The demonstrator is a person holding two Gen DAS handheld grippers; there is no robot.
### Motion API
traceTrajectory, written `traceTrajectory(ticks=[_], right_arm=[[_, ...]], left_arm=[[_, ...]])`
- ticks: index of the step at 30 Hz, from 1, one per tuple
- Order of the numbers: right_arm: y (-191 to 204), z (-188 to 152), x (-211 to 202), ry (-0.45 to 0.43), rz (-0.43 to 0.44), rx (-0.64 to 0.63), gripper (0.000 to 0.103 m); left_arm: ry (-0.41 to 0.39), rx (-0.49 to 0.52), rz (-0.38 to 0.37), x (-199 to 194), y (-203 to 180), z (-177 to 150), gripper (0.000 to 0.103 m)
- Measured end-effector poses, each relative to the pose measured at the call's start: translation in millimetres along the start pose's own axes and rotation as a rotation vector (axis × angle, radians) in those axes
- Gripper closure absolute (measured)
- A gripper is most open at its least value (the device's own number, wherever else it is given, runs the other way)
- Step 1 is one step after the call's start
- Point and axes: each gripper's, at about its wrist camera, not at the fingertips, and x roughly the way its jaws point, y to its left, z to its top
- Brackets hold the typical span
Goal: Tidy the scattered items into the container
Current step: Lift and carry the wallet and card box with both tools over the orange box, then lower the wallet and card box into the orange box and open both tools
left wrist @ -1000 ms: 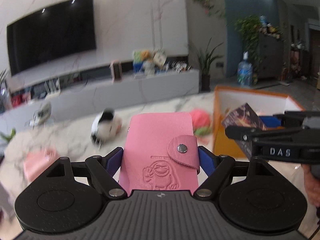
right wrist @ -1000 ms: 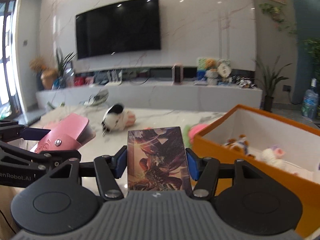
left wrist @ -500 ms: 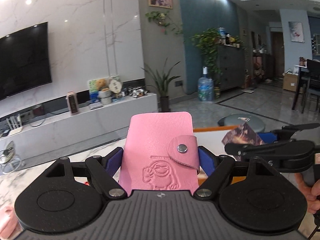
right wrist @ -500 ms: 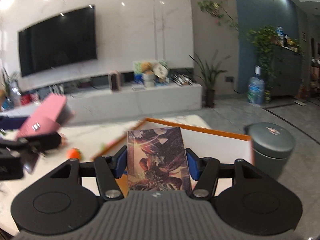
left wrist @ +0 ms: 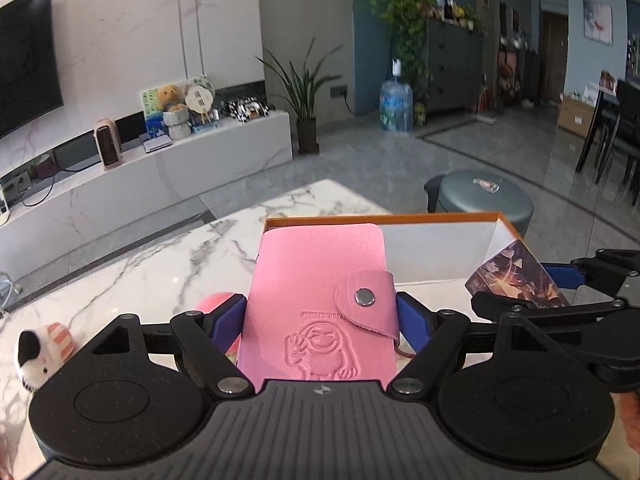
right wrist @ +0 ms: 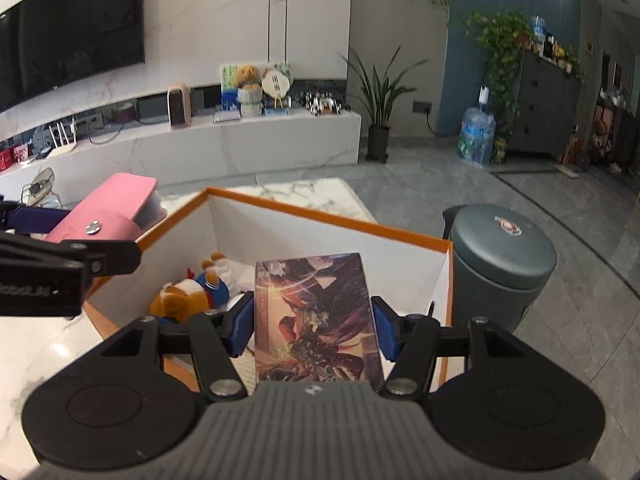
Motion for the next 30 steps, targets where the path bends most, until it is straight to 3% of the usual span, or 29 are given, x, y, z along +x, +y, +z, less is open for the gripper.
traceTrajectory(ticks=[9, 18, 25, 30], right_arm=[[2.3, 9.0, 44.2, 0.132, 0.008, -0.061, 0.042], [3.5, -5.9, 72.2, 0.269, 0.042, -0.046, 0.043], [-8.7, -12.4, 85.6, 0.346, 0.088, 0.056, 0.043], [-16.9, -17.7, 85.6, 0.351, 0.097, 0.105, 0.043]], left_arm=[[0.134, 0.016, -0.057, 53.7, 6.0, -7.1, 0.01], [0.222, 0.026, -0.099, 82.1, 12.0, -20.6, 0.01], [0.243, 0.034, -0.153, 87.8, 5.4, -21.0, 0.01], [0.227, 0.05, -0.142, 83.7, -2.8, -19.7, 0.01]])
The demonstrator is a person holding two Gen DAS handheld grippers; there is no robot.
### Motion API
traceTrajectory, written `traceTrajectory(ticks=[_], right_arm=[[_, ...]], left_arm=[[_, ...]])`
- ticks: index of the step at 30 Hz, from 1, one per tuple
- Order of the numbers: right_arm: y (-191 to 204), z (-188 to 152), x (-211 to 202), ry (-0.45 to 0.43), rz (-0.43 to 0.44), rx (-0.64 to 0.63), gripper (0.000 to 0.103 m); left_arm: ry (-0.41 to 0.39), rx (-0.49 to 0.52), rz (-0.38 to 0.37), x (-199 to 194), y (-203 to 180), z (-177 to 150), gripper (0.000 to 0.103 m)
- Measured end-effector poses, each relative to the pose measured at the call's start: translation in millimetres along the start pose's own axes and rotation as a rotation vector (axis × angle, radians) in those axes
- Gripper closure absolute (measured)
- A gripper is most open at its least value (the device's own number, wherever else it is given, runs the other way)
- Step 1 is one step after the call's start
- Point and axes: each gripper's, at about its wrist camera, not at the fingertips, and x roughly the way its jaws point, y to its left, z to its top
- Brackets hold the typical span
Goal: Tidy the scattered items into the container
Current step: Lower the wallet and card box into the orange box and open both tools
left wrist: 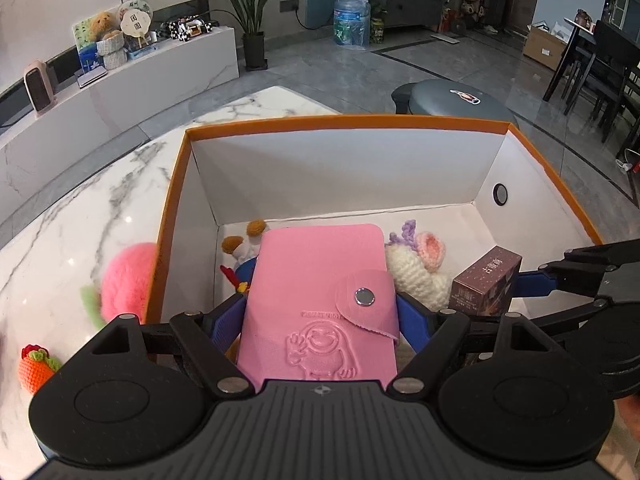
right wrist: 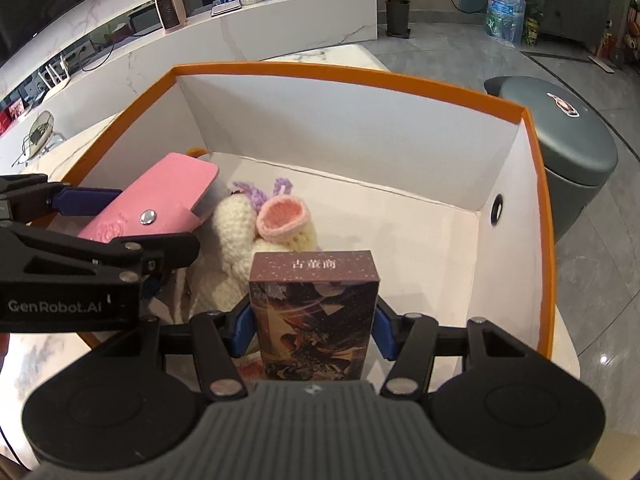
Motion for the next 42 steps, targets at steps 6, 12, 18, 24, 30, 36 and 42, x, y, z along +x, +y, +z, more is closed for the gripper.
traceTrajectory(ticks=[6, 12, 18, 24, 30, 36, 42], right_arm=[[-2.1, -4.1, -6.3, -0.039, -0.008, -0.001, 0.043], [-2.3, -3.1, -5.3, -0.02, 0.002, 0.002, 0.042], [-3.0, -9.0, -14.0, -0.056, 0.021, 0.028, 0.041], [-3.3, -9.4, -24.5, -0.106, 0.057, 0.049, 0.033], [-0.8, -10.9, -34.1, -0.151, 0.046, 0.07, 0.032], [1.2, -13.6, -51.5, -0.225, -0.008, 0.062, 0.041], [-2.6, -5.5, -43.7, -0.203, 0.019, 0.093, 0.063]], left_arm=[[-0.024, 0.062, 0.024, -6.2, -17.7, 2.9, 0.01], [0.019, 0.01, 0.028, -1.7, -13.7, 2.2, 0.01], [0.038, -0.045, 0.063, 1.5, -3.8, -3.4, 0.009], [0.046, 0.006, 0.09, 3.4, -8.7, -9.7, 0.009], [0.009, 0.002, 0.109, -2.1, -6.4, -15.2, 0.009], [-0.134, -0.05, 0.139, -24.5, -0.5, -14.5, 0.009], [-0.193, -0.065, 0.134, -37.3, 1.0, -9.6, 0.009]])
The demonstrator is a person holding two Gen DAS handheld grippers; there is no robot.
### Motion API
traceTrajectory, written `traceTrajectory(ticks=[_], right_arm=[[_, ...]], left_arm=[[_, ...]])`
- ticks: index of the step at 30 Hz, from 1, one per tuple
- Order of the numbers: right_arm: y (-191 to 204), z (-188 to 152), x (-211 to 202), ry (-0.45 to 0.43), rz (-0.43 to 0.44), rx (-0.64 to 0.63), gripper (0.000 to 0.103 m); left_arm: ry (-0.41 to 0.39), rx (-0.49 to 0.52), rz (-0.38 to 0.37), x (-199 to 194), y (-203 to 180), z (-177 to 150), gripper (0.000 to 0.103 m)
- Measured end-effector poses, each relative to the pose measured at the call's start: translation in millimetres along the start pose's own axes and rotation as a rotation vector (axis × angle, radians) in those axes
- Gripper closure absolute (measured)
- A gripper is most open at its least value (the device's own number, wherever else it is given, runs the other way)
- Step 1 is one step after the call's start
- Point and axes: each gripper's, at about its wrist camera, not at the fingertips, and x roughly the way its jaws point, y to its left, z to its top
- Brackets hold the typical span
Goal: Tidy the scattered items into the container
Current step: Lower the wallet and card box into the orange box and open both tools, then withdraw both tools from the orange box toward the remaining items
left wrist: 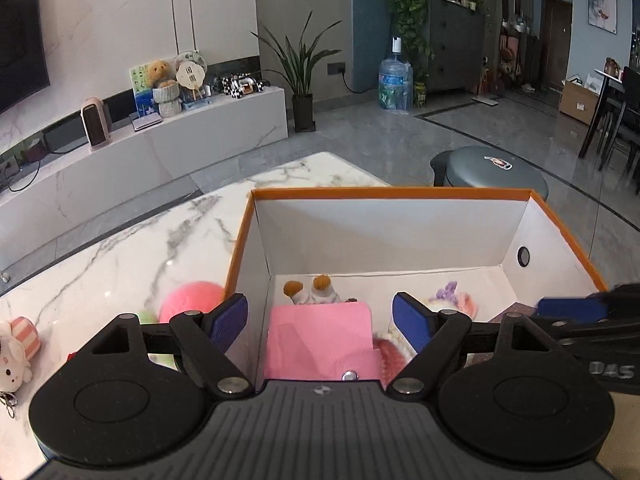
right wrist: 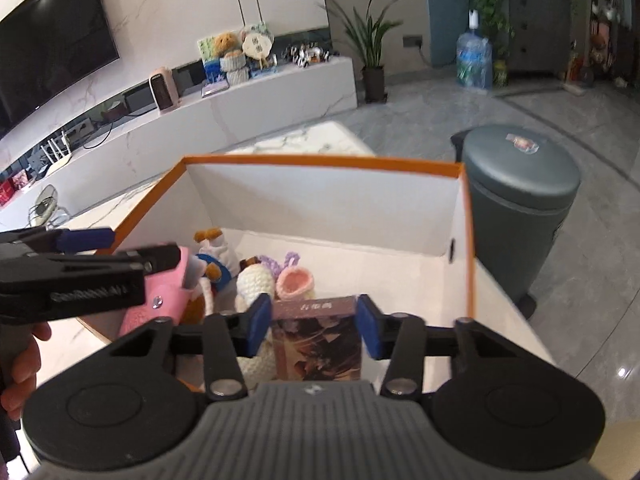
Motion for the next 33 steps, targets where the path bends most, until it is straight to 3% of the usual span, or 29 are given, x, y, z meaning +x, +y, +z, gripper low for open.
traceTrajectory(ticks=[11, 15, 21, 33], right_arm=[[6.9, 1.9, 44.8, 0.11, -0.007, 0.015, 0.068], [10.4, -0.1, 37.9, 0.084, -0.014, 0.006, 0.067], [18.5, -0.3, 11.6, 0.003, -0.048, -0.008, 0.053], [36.8, -9.0, -48.3, -0.097, -0.056, -0.018, 0.041]], left_arm=[[0.043, -0.029, 0.012, 1.7, 10.7, -7.5, 0.009], [0.05, -0.033, 0.001, 0.2, 8.7, -10.5, 0.009], [0.041, -0.029, -0.001, -15.4, 2.4, -14.4, 0.009], [-0.03, -0.052, 0.026, -76.1, -0.6, -21.0, 0.009]])
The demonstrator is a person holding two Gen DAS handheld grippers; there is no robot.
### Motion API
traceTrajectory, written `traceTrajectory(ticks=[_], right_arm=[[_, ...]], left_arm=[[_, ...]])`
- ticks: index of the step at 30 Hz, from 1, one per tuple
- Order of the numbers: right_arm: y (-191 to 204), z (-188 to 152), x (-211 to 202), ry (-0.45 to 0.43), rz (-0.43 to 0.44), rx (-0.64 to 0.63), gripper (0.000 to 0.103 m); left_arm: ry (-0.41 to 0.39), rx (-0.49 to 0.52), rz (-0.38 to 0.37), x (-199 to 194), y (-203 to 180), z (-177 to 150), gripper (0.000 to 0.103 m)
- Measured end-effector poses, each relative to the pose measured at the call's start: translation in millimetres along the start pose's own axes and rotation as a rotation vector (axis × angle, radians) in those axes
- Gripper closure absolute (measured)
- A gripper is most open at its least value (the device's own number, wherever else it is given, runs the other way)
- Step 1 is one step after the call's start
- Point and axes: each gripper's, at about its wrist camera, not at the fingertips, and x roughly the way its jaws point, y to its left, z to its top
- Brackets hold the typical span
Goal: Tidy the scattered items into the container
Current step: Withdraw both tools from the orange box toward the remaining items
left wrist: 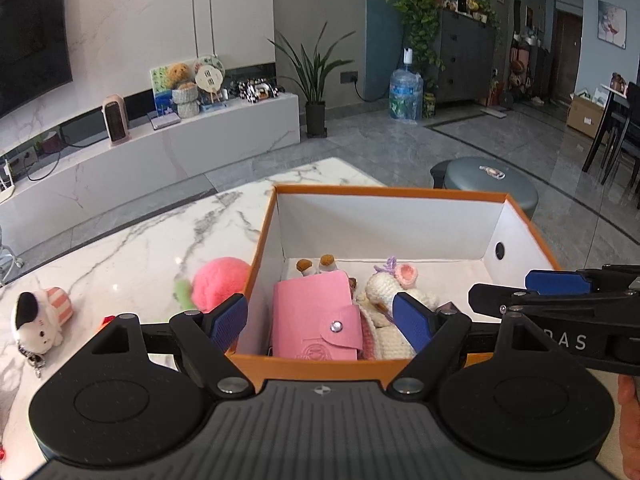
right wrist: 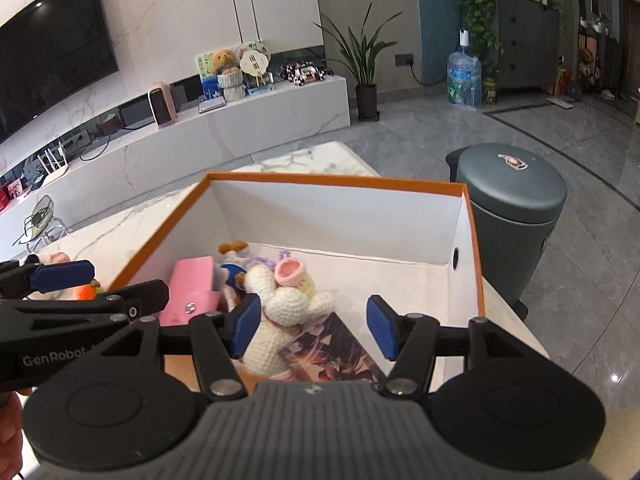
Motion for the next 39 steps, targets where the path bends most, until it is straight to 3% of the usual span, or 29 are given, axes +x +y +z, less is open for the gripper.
traceTrajectory(ticks=[17, 39], right_arm=[[46.3, -30.4, -76.2, -0.088, 0.044, -0.074, 0.029], [127.5, -97.0, -107.8, -0.043, 0.154, -0.244, 0.022]], left_arm=[[-0.121, -0.082, 0.074, -89.4, 25.1, -34.7, 0.009], [-0.142, -0.24, 0.148, -142.5, 84.2, -95.5, 0.009]])
